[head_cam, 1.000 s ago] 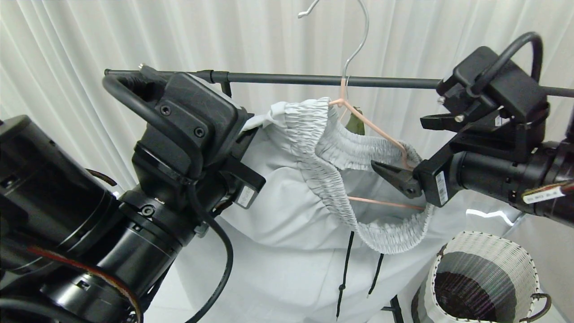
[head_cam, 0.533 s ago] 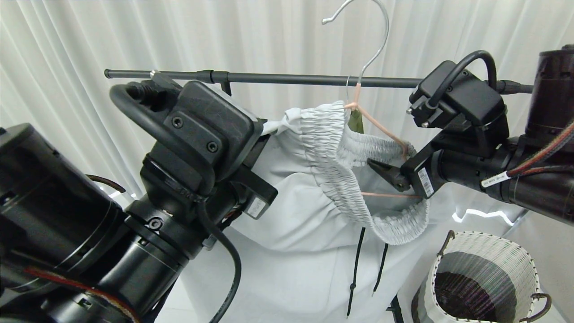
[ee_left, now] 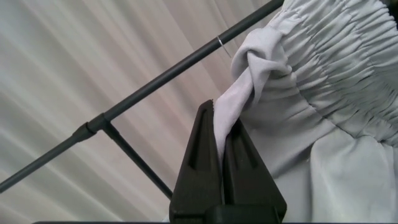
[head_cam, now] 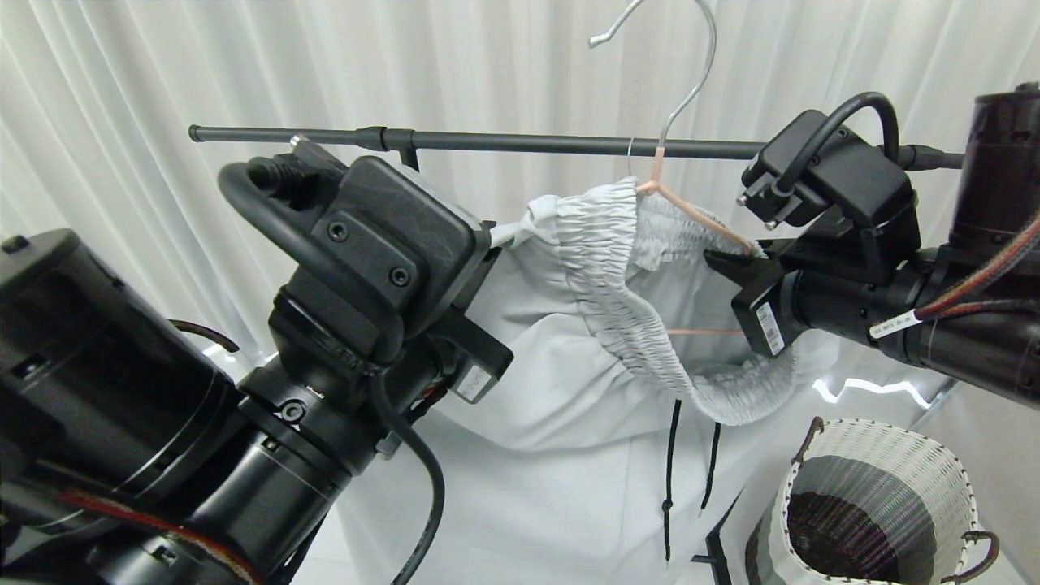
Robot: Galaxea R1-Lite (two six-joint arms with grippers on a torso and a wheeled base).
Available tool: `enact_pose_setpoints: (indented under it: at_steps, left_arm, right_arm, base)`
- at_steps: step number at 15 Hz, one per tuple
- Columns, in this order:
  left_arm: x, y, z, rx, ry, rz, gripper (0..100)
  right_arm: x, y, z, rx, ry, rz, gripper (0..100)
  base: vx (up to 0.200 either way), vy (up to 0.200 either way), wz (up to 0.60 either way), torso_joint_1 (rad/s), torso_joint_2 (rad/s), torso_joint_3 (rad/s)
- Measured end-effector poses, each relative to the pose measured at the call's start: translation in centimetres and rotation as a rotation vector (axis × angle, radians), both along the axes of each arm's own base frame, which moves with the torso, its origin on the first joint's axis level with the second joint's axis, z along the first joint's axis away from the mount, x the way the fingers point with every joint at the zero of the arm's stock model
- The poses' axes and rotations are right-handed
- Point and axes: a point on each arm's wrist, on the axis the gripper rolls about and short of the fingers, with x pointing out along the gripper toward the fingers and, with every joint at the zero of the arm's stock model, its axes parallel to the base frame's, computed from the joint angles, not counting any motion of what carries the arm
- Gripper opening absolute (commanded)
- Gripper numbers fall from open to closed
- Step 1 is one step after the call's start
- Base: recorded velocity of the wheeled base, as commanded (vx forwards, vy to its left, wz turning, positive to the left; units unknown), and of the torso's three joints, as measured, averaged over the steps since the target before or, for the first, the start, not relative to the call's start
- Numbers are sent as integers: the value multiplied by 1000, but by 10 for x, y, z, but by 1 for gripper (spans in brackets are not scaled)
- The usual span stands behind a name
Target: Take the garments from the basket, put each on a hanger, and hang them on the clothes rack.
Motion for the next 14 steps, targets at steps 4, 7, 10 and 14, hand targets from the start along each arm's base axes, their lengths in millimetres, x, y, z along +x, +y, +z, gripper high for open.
enact_pose_setpoints:
  at_steps: [4, 7, 10, 14]
  left_arm:
    - [0, 0, -2, 6, 5, 1, 100]
    - [0, 2, -7, 14, 17, 8, 100]
    - [-3, 4, -11, 28, 25, 6, 100]
    - [-4, 6, -10, 0, 5, -1, 100]
  right_arm:
    - [1, -1, 0, 2, -2, -8, 0]
    - [2, -1, 5, 21, -44, -16, 0]
    - [1, -2, 12, 8, -115, -5, 0]
    - [3, -8, 16, 16, -135, -25, 0]
  base:
    - [0, 0, 0, 0, 0, 0]
    - [0, 0, 0, 0, 0, 0]
    - [0, 0, 0, 0, 0, 0]
    - [0, 0, 0, 0, 0, 0]
